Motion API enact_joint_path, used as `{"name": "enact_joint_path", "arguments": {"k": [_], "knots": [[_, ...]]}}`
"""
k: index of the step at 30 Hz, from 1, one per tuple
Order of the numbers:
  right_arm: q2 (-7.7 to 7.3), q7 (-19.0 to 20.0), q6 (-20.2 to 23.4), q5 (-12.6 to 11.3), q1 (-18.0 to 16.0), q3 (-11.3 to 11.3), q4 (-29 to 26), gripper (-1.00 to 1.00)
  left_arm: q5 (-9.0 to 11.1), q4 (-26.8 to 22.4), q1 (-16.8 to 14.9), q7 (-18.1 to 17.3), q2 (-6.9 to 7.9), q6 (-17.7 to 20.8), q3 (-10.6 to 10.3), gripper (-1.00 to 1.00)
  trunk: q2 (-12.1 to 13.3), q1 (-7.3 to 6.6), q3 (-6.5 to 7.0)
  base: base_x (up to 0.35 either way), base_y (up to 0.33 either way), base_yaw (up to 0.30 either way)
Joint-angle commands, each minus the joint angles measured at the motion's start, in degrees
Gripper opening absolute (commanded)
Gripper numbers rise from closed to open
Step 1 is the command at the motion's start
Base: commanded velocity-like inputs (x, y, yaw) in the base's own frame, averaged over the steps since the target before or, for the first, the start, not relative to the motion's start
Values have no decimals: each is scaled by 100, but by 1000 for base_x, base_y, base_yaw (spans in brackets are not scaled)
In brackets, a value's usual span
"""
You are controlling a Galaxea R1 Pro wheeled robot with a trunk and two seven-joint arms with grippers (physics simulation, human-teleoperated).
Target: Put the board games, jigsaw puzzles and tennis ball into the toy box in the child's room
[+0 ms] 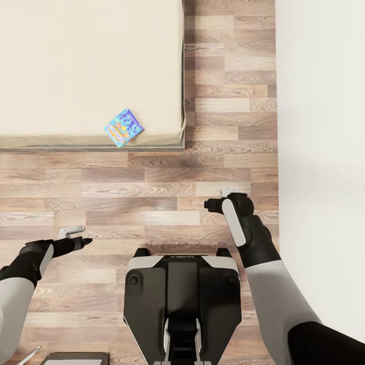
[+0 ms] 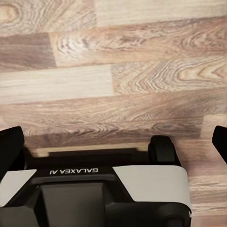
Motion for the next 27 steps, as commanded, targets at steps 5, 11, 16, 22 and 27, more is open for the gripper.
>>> {"name": "enact_joint_path", "arguments": {"k": [5, 11, 16, 22, 27], "knots": [[0, -58, 9, -63, -2, -18, 18, 100, -73, 14, 34, -48, 15, 115, 41, 100, -9, 4, 40, 0, 0, 99], [0, -52, 5, -69, 13, -12, 44, 100, -91, 23, 189, -45, 30, 239, 40, 100, -9, 4, 92, 0, 0, 146], [0, -45, -16, -68, 154, 0, 24, 100, -95, 24, 318, -40, 47, 272, 41, 100, -9, 4, 135, 0, 0, 127], [0, -38, -364, -67, 294, 12, 27, 100, -91, 1, 383, -44, 177, 274, 42, 100, -9, 4, 188, 0, 0, 95], [0, -36, -609, -67, 405, 13, 34, 100, -95, -22, 398, -38, 251, 259, 40, 100, -9, 4, 233, 0, 0, 78]]}}
